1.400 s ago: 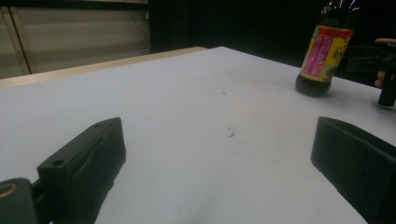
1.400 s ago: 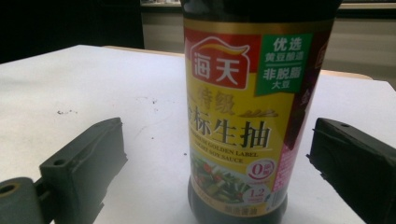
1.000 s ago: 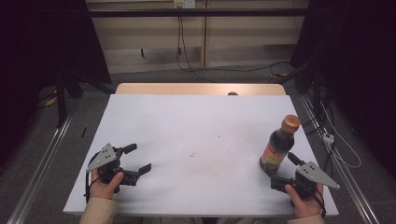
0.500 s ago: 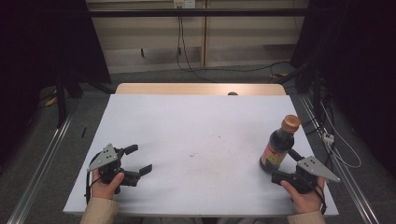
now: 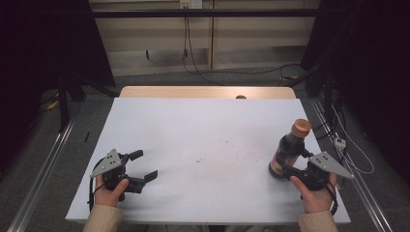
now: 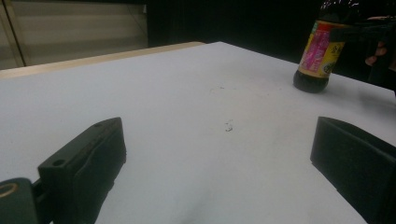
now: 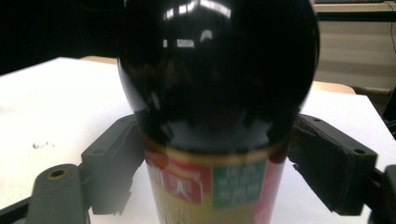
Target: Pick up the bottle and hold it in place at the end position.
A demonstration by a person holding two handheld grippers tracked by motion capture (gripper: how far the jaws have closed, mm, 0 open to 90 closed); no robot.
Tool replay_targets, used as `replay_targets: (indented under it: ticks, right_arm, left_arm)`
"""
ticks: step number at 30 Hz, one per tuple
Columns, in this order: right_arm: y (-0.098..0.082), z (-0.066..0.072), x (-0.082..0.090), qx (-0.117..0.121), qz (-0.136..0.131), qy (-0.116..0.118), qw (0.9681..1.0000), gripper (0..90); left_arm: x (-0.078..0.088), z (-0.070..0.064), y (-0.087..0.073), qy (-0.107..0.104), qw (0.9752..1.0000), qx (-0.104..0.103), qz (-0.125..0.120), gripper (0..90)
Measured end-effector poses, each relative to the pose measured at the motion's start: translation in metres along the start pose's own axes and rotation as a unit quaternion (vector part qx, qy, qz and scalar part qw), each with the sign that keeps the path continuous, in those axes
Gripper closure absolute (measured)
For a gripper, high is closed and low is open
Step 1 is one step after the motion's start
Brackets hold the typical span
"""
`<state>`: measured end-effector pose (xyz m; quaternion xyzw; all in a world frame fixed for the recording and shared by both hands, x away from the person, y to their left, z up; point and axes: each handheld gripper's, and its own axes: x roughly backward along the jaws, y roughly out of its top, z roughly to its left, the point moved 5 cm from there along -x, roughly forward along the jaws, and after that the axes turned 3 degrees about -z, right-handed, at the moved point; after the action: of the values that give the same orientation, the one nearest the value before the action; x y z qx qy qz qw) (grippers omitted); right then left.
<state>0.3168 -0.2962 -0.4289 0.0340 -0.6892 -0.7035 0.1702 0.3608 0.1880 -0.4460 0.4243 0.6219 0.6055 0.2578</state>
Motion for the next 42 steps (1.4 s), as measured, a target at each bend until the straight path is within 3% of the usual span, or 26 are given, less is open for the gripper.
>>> replay_targets:
  ticks: [6,21,42]
  right_arm:
    - [0.006,0.002,-0.004,0.012,-0.009,-0.005,0.9999,21.4]
    - [0.007,0.003,-0.014,0.009,-0.018,-0.006,0.9998,29.1]
    - [0.017,0.008,-0.022,0.015,0.003,-0.005,0.9999,30.4]
  left_arm:
    - [-0.001,-0.001,-0.001,0.001,1.0,-0.001,0.005,3.2]
    - [-0.003,-0.001,-0.001,-0.003,1.0,-0.003,0.007,3.3]
    - [-0.002,-0.001,-0.001,0.001,1.0,-0.003,0.004,3.3]
